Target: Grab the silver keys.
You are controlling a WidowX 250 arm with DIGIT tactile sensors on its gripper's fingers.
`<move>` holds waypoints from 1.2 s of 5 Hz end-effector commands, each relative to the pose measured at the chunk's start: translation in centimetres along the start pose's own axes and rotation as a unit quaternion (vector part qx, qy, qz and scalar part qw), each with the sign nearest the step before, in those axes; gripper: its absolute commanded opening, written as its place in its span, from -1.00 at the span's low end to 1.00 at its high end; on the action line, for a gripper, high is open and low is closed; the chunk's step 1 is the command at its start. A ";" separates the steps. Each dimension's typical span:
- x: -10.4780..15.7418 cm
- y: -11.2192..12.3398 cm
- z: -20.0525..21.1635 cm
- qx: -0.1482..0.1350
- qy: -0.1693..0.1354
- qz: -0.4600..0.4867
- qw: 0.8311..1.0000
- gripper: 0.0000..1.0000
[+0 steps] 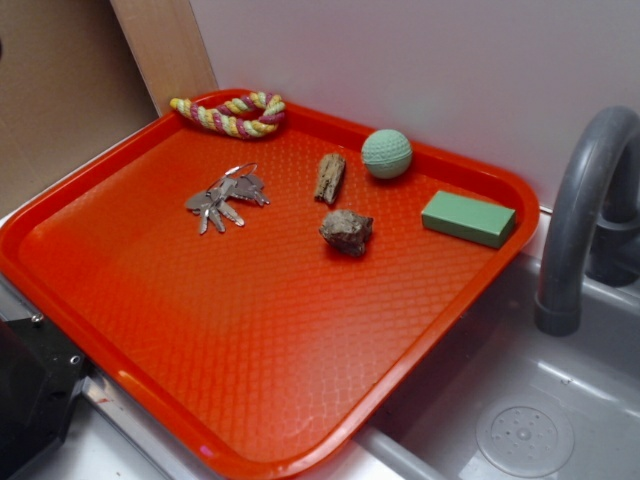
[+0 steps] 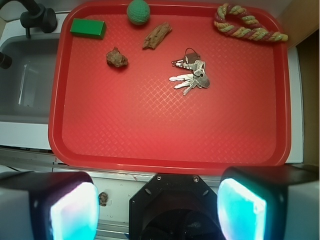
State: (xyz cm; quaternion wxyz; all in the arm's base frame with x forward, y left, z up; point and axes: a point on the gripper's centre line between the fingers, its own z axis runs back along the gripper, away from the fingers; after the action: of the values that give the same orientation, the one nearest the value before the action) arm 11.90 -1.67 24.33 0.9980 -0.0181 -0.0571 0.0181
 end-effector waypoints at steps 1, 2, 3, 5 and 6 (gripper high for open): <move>0.0 0.0 0.0 0.000 0.000 0.000 1.000 1.00; 4.6 1.6 -4.5 0.075 -0.041 -0.016 0.996 1.00; 9.5 3.0 -7.9 0.135 -0.074 -0.039 0.987 1.00; 15.7 4.8 -15.5 0.077 -0.031 -0.129 0.988 1.00; 15.6 5.3 -16.8 0.083 -0.005 -0.130 0.988 1.00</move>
State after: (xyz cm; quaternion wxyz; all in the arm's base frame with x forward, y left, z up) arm 28.24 3.33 7.88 0.9907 0.0642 -0.0371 -0.1137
